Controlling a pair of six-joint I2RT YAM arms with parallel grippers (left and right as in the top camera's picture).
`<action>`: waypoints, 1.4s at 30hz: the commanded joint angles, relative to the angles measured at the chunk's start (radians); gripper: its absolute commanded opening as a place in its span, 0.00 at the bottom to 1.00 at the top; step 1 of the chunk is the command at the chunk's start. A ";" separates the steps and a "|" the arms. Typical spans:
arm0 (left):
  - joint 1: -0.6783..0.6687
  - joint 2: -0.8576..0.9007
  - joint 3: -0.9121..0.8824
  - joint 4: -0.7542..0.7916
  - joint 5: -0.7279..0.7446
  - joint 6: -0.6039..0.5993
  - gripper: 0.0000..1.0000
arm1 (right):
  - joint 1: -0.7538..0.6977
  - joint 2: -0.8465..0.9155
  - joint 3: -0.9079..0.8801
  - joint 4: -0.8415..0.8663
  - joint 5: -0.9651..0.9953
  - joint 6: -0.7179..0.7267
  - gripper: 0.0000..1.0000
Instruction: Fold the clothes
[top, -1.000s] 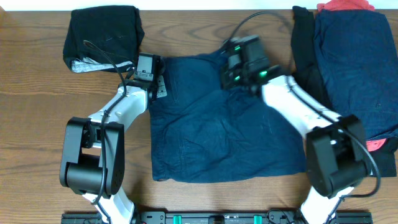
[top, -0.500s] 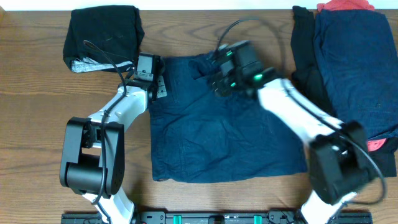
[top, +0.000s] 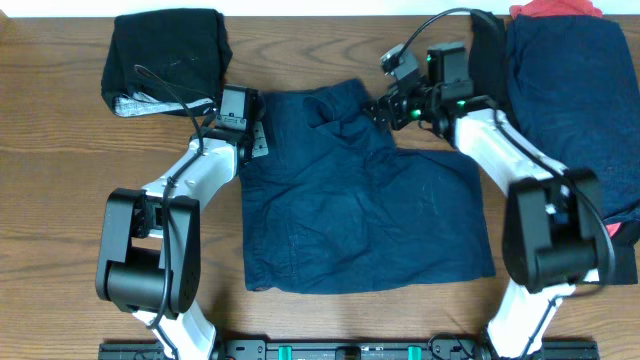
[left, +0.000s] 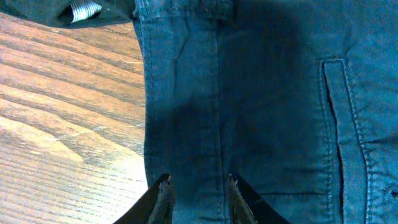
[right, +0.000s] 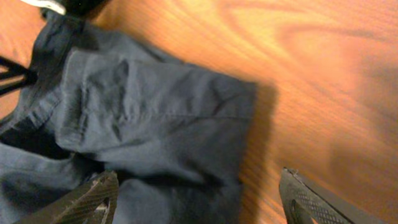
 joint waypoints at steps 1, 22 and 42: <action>0.001 0.015 0.004 -0.005 -0.012 0.009 0.31 | 0.001 0.057 0.002 0.037 -0.158 -0.032 0.81; 0.001 0.015 0.004 -0.013 -0.012 0.010 0.30 | -0.044 0.036 0.064 -0.253 -0.227 -0.119 0.01; 0.001 0.015 0.004 -0.013 -0.012 0.009 0.30 | -0.110 -0.108 0.109 -0.505 0.634 0.408 0.01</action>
